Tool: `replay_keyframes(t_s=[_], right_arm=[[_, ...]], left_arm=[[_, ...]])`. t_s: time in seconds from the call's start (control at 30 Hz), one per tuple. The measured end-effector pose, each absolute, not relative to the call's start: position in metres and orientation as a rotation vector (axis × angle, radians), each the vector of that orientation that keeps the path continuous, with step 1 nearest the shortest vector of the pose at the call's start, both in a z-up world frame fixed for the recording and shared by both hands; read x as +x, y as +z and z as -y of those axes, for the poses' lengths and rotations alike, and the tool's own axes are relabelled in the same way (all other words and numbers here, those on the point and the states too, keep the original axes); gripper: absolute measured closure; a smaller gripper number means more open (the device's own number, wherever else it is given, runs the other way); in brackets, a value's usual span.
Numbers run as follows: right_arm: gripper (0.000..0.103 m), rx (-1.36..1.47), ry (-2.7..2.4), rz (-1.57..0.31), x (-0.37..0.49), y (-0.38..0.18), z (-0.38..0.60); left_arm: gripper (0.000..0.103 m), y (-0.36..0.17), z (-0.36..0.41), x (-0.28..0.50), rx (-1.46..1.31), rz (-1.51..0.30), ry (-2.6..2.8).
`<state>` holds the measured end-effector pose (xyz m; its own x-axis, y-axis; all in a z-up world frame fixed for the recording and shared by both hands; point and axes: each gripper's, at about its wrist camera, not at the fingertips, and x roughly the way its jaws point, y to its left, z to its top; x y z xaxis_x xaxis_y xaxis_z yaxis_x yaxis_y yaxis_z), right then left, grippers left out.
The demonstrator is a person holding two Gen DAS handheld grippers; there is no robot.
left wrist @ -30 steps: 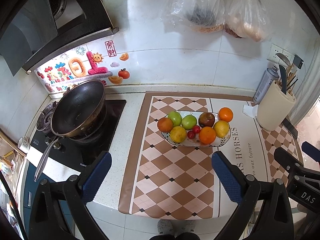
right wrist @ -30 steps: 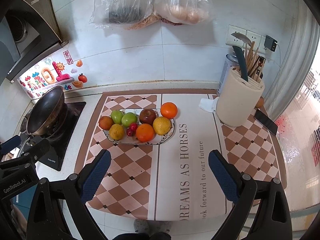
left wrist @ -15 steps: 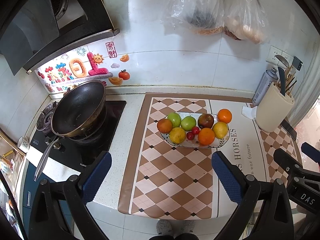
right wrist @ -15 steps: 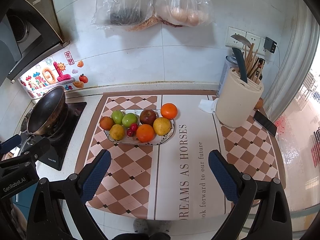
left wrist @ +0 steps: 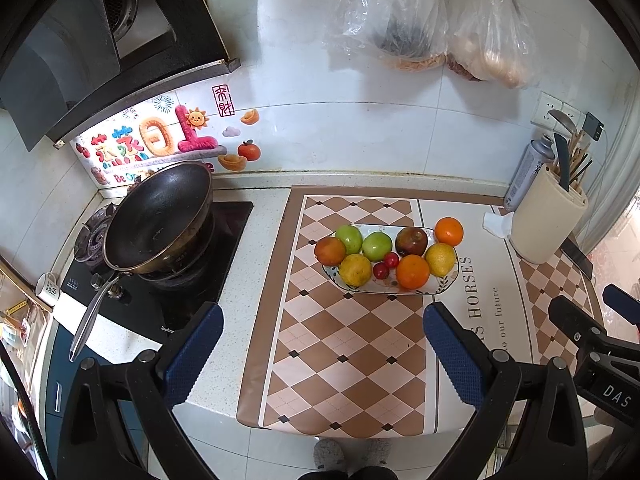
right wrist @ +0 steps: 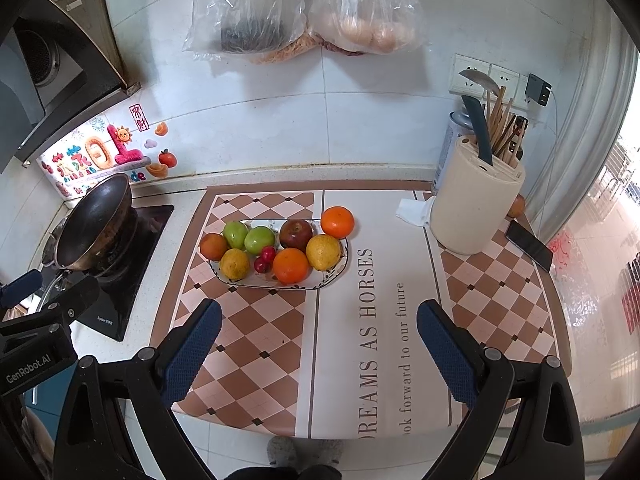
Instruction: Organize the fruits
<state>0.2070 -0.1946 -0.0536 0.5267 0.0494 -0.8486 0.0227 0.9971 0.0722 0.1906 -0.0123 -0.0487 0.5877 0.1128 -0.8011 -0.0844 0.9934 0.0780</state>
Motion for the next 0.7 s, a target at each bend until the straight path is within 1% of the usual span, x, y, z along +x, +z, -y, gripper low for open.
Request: replay_keyframes(t_s=[0.23,0.7], right_arm=[[0.003,0.086,0.006,-0.999,0.201,-0.042,0.197],[0.001,0.076,0.013,-0.995,0.199,-0.039,0.196]], left_arm=[[0.001,-0.046,0.011,0.187,0.032,-0.931,0.123],[0.000,-0.045,0.009,0.177,0.032,-0.905,0.129]])
